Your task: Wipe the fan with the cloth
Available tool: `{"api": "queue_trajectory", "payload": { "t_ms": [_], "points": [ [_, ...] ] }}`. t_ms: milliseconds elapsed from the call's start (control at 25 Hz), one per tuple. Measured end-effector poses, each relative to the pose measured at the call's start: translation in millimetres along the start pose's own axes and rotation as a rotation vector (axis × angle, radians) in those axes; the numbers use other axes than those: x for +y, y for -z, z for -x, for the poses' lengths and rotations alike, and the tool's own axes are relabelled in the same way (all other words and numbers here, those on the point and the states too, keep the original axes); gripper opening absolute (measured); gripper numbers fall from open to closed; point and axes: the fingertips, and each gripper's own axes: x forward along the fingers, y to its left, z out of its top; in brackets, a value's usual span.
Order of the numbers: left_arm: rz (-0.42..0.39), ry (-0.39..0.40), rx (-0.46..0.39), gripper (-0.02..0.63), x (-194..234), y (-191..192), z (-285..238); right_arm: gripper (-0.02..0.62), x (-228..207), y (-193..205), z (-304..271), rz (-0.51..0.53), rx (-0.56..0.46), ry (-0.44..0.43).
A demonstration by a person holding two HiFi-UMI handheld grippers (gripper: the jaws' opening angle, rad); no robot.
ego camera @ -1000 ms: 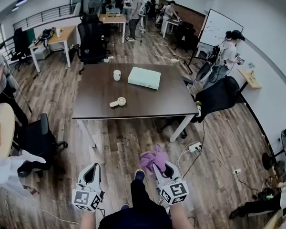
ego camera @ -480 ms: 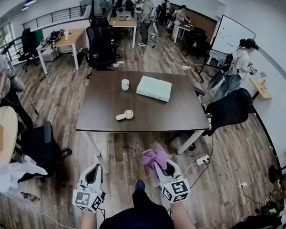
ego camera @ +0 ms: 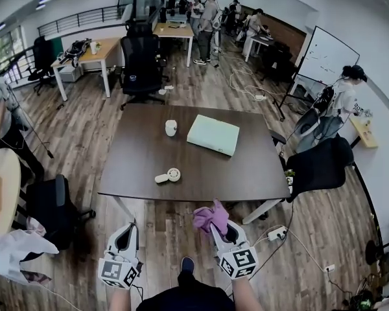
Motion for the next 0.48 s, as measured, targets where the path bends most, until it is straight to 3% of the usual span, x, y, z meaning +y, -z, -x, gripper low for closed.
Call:
{"api": "queue_trajectory", "payload": {
  "t_ms": [480],
  "points": [
    [-0.022, -0.058, 0.014, -0.011, 13, -11, -133, 0.121, -97, -17, -104, -0.019, 0.015, -0.066]
  ]
}}
